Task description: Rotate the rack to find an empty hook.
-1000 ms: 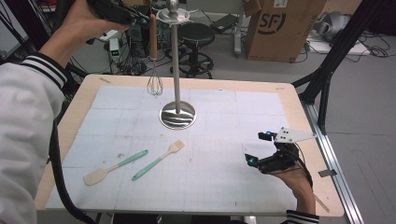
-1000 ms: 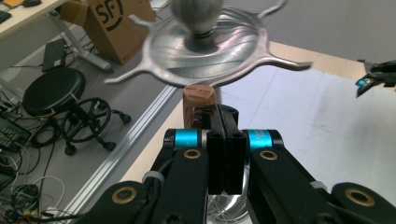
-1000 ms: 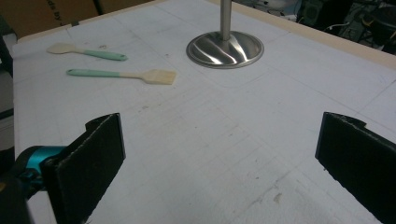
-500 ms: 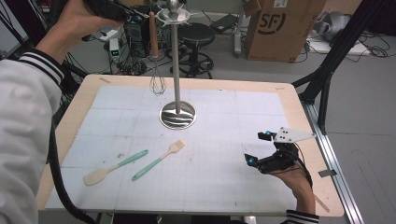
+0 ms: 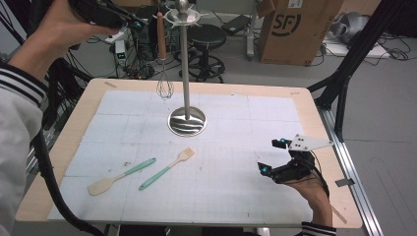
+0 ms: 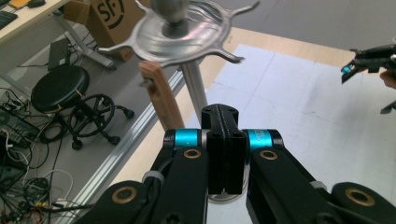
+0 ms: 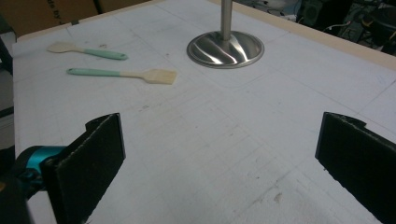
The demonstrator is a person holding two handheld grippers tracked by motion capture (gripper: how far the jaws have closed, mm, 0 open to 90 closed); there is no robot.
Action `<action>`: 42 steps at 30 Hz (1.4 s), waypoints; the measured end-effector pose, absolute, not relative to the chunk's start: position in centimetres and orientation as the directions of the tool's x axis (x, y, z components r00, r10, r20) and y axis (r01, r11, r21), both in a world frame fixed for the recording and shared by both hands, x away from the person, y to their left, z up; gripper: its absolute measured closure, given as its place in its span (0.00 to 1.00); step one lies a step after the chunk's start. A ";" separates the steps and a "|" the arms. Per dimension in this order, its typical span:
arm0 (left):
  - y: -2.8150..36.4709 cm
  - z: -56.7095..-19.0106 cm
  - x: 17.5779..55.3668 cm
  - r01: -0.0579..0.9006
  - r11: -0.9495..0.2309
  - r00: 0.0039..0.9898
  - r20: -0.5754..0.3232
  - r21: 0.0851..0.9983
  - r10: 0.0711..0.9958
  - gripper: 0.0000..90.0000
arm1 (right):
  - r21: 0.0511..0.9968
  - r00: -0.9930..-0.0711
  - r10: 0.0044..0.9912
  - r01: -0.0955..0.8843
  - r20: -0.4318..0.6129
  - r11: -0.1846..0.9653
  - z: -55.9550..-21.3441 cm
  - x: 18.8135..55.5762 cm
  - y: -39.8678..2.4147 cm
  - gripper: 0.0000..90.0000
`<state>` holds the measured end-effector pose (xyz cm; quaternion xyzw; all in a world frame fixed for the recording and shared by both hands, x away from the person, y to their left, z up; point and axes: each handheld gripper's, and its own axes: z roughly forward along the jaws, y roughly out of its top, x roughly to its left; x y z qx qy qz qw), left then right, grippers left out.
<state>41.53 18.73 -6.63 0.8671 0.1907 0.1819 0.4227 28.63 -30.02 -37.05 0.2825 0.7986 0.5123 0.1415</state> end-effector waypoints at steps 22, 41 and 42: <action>14.5 -6.8 39.1 0.131 -0.578 0.890 0.162 0.805 0.426 1.00 | 0.904 -0.793 0.606 0.306 0.068 0.299 -37.1 28.4 -30.6 0.00; 13.6 -8.1 42.9 0.156 -0.557 0.878 0.144 0.816 0.457 1.00 | 0.908 -0.802 0.592 0.302 0.079 0.289 -37.2 28.6 -30.7 0.00; 13.7 -8.2 43.1 0.158 -0.552 0.878 0.139 0.819 0.457 1.00 | 0.908 -0.803 0.591 0.303 0.079 0.290 -37.2 28.6 -30.7 0.00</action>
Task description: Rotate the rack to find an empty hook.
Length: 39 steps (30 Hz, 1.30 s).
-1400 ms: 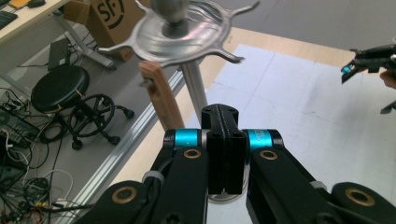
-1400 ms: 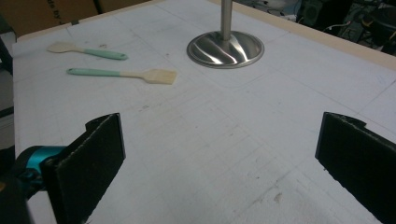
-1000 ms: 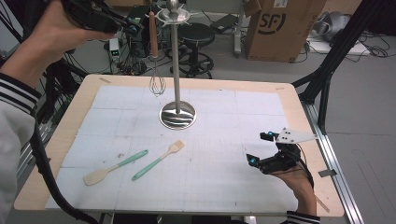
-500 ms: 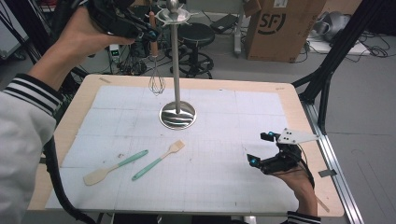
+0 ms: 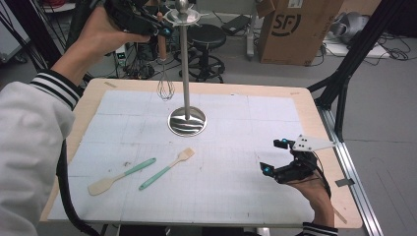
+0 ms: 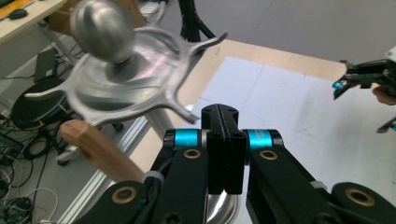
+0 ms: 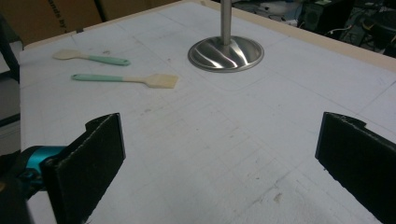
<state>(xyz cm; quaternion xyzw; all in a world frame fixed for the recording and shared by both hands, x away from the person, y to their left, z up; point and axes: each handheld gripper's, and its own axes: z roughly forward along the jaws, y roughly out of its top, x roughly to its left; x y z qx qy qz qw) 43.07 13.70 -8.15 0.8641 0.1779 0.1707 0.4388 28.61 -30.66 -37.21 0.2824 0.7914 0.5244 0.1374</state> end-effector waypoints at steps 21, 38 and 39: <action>16.4 -8.5 45.3 0.183 -0.542 0.856 0.138 0.821 0.498 1.00 | 0.898 -0.799 0.597 0.315 0.077 0.306 -37.4 28.8 -30.4 0.00; 19.6 -9.2 41.4 0.177 -0.550 0.862 0.141 0.816 0.486 0.82 | 0.899 -0.798 0.598 0.315 0.078 0.303 -37.4 28.4 -30.6 0.00; 19.8 -9.4 41.0 0.170 -0.546 0.862 0.144 0.820 0.485 0.80 | 0.899 -0.797 0.599 0.316 0.079 0.302 -37.4 28.4 -30.6 0.00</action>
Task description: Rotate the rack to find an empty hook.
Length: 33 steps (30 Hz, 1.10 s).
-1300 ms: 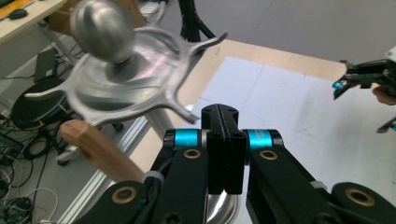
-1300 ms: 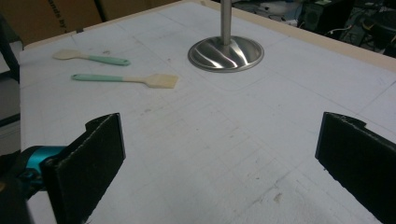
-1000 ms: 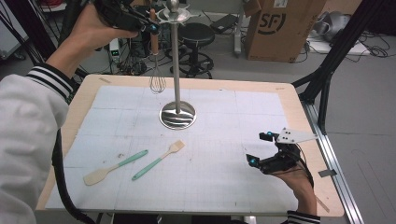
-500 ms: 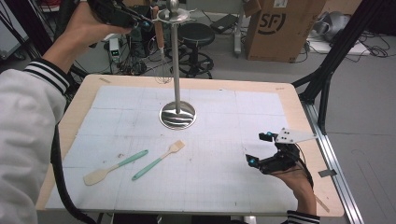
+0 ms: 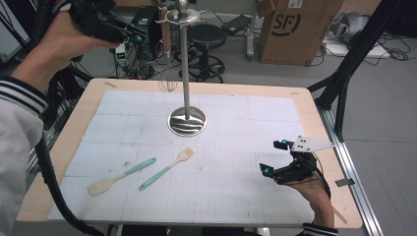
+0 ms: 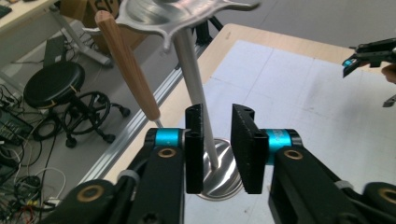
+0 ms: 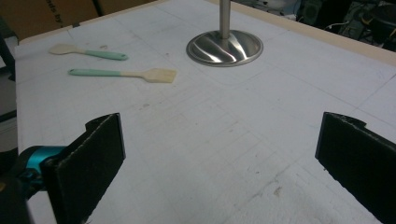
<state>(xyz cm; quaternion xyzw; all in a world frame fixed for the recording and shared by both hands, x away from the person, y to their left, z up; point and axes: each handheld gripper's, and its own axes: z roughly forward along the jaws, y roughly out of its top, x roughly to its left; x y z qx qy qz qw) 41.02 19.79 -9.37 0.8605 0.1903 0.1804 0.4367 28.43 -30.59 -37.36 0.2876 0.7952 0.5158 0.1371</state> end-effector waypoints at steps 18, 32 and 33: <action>22.1 -13.2 35.6 0.131 -0.509 0.849 0.169 0.851 0.500 0.02 | 0.906 -0.787 0.611 0.319 0.089 0.280 -37.4 28.4 -31.2 0.00; 24.1 -17.3 33.6 0.149 -0.488 0.868 0.122 0.860 0.481 0.02 | 0.911 -0.777 0.623 0.315 0.088 0.265 -37.3 28.3 -31.7 0.00; 24.3 -17.5 33.5 0.148 -0.487 0.869 0.122 0.861 0.479 0.02 | 0.911 -0.776 0.624 0.318 0.090 0.264 -37.3 28.3 -31.7 0.00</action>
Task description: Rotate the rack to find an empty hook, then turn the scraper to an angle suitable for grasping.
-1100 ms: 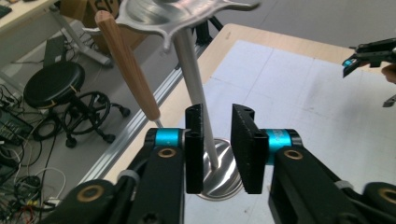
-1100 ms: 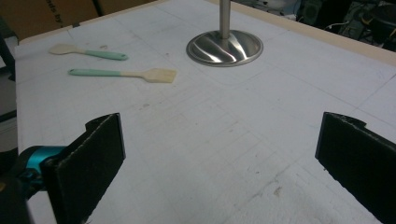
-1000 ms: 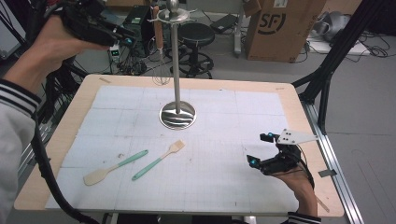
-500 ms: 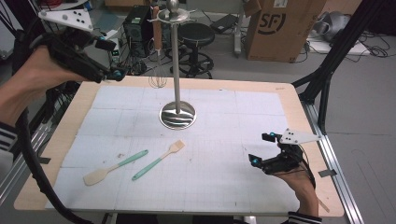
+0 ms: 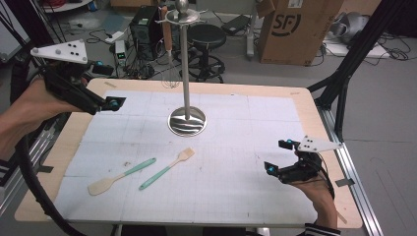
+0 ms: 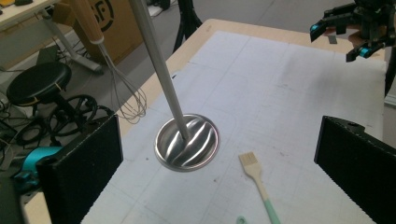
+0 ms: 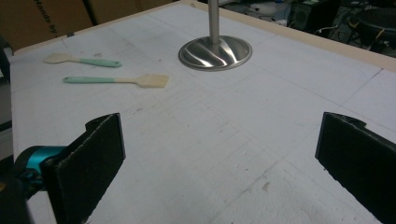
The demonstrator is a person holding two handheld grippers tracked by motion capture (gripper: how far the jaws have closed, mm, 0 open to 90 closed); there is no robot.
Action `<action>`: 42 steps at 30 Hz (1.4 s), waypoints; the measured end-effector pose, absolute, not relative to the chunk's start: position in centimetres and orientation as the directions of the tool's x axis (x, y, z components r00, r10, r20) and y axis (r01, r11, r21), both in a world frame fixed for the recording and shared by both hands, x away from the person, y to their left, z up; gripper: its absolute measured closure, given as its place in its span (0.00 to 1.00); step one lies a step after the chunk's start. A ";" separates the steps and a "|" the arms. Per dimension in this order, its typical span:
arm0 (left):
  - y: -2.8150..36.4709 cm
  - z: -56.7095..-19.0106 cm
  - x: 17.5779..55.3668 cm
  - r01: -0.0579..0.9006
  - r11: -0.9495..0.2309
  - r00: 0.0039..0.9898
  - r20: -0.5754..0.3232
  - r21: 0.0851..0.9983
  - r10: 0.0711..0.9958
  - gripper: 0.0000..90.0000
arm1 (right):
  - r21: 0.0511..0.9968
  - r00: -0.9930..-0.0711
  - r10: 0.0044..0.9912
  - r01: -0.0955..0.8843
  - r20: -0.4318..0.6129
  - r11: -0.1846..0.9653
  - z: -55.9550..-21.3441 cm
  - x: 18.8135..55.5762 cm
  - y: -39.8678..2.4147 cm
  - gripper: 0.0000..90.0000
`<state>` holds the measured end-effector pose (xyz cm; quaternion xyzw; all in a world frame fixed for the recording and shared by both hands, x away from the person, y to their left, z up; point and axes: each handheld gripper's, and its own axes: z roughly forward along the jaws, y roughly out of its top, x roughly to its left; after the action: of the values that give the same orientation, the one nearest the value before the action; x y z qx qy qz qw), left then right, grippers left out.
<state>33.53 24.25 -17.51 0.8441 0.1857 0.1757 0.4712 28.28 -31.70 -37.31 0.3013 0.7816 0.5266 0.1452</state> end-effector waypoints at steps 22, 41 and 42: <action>24.8 -21.5 32.3 0.164 -0.514 0.887 0.102 0.842 0.450 0.02 | 0.912 -0.773 0.628 0.319 0.092 0.258 -37.3 28.2 -32.2 0.00; 24.6 -25.4 31.2 0.165 -0.593 0.927 0.081 0.788 0.366 0.26 | 0.909 -0.770 0.630 0.326 0.096 0.261 -37.5 28.1 -32.2 0.00; 24.6 -25.6 31.2 0.165 -0.600 0.929 0.081 0.783 0.361 0.28 | 0.909 -0.770 0.631 0.325 0.095 0.260 -37.6 28.1 -32.2 0.00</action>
<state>31.17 24.56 -25.58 0.8868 0.1484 0.1161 0.4220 28.14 -32.23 -37.55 0.3063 0.7803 0.5256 0.1452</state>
